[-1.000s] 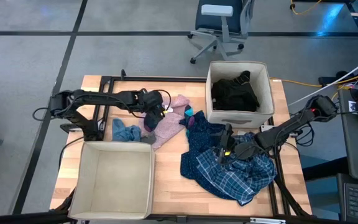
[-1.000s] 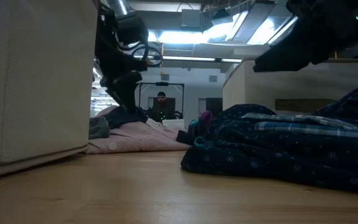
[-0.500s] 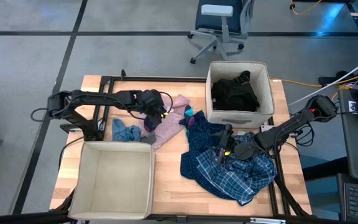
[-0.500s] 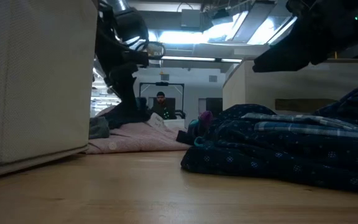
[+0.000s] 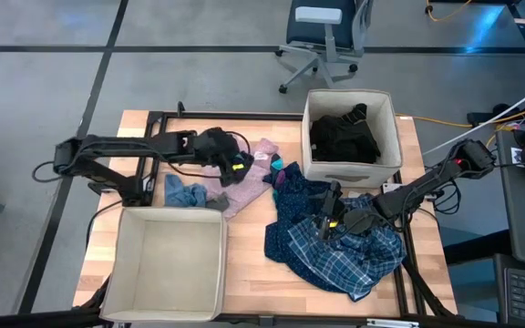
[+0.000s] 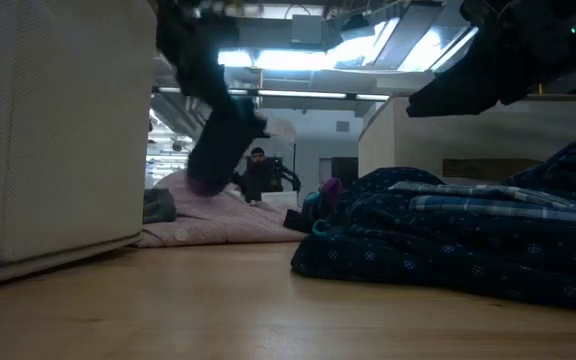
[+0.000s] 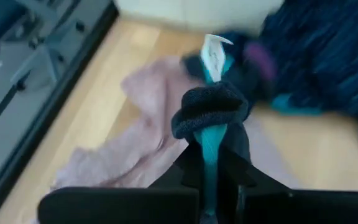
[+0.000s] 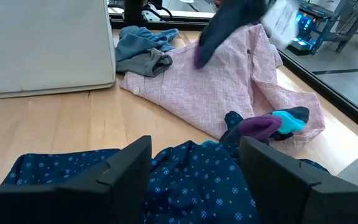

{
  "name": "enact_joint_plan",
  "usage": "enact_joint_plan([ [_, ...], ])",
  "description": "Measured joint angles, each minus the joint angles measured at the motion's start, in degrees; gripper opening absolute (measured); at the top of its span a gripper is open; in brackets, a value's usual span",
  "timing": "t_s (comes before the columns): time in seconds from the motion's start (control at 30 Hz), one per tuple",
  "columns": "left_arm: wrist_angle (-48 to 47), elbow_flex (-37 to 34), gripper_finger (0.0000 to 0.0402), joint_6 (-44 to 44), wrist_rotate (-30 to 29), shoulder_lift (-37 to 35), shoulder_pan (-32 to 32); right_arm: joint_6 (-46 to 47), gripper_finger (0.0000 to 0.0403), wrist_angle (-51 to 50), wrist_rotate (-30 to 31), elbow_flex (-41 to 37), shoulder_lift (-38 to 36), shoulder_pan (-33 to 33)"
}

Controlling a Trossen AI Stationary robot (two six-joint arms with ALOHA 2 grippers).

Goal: Sort clothes
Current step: Put the blue sock into the bottom white laundry organizer

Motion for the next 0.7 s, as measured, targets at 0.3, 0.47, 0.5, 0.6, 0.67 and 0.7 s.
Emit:
enact_joint_plan([
  [0.3, -0.16, 3.98, 0.0008, -5.36, 0.01, -10.47, -6.33, -0.01, 0.0244, 0.06, 0.02, 0.0, 0.0, 0.0],
  [0.47, -0.78, 4.15, 0.0004, -8.43, 3.46, -17.08, -10.23, -0.01, 0.0244, 0.07, 0.03, 0.0, 0.0, 0.0],
  [0.5, -1.21, 4.15, 0.0003, -8.83, 4.55, -18.36, -11.07, 0.0, 0.0244, 0.07, 0.04, 0.0, 0.0, 0.0],
  [0.6, -3.6, 4.15, 0.0006, -11.52, 6.21, -21.79, -13.74, 0.0, 0.0244, 0.1, 0.8, 0.0, 0.0, 0.0],
  [0.67, -5.77, 4.15, 0.0008, -14.04, 7.11, -23.88, -15.65, 0.01, 0.0244, 0.11, 1.47, 0.0, 0.0, 0.0],
  [0.7, -6.64, 4.15, 0.0008, -15.36, 7.79, -24.75, -16.58, 0.01, 0.0244, 0.22, 1.5, 0.0, 0.0, 0.0],
])
